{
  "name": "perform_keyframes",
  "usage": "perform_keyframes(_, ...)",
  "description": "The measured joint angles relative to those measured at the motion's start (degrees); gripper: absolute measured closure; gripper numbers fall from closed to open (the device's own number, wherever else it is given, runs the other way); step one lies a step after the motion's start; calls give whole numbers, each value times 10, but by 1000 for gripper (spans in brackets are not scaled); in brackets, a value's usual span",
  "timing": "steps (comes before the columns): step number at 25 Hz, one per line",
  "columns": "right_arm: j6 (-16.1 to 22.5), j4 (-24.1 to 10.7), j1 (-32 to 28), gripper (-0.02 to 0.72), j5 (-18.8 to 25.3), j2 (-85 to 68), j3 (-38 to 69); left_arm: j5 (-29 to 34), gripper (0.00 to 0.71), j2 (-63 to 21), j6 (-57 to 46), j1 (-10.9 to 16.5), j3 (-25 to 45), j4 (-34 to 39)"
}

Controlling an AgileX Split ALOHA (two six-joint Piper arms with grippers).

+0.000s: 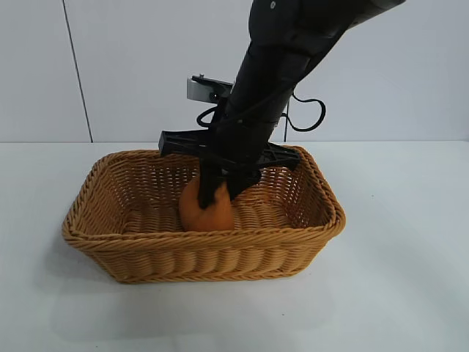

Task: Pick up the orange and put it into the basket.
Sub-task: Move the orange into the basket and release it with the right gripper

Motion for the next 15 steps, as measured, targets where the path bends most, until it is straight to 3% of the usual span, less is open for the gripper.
perform_keyframes(1, 0, -2, 0, 307, 2, -5, 0, 0, 100, 0, 0, 0, 0, 0)
perform_keyframes(2, 0, -2, 0, 307, 2, -5, 0, 0, 100, 0, 0, 0, 0, 0)
perform_keyframes(3, 0, -9, 0, 256, 4, -11, 0, 0, 100, 0, 0, 0, 0, 0)
perform_keyframes(4, 8, -35, 0, 210, 17, -23, -3, 0, 100, 0, 0, 0, 0, 0)
perform_keyframes(7, 33, -89, 0, 188, 84, -36, -38, 0, 100, 0, 0, 0, 0, 0)
perform_keyframes(9, 40, -120, 0, 188, 154, -37, -80, 0, 100, 0, 0, 0, 0, 0)
perform_keyframes(12, 39, -141, 0, 188, 238, -37, -143, 0, 100, 0, 0, 0, 0, 0)
perform_keyframes(15, 32, -157, 0, 188, 260, -39, -197, 0, 100, 0, 0, 0, 0, 0)
